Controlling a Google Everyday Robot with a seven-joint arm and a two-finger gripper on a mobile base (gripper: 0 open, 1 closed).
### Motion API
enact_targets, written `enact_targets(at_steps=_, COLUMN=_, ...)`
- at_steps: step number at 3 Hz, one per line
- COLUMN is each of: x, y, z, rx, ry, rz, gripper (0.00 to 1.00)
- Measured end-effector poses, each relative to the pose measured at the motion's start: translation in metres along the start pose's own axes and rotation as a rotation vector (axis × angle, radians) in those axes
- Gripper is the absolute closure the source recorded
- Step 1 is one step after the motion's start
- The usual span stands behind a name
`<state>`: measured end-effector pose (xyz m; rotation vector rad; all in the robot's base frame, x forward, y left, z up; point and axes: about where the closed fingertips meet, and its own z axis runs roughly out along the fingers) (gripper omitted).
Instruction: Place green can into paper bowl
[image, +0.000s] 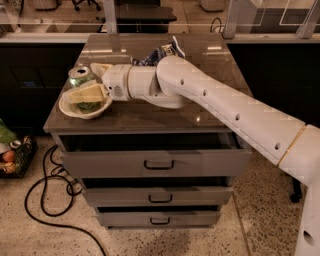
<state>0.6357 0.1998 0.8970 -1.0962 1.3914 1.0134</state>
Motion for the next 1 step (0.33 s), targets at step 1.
enact_targets(at_steps=1, x=0.0000, y=0.0001, z=0.0001, rx=0.000, ry=0.000, rz=0.000, gripper=0.00)
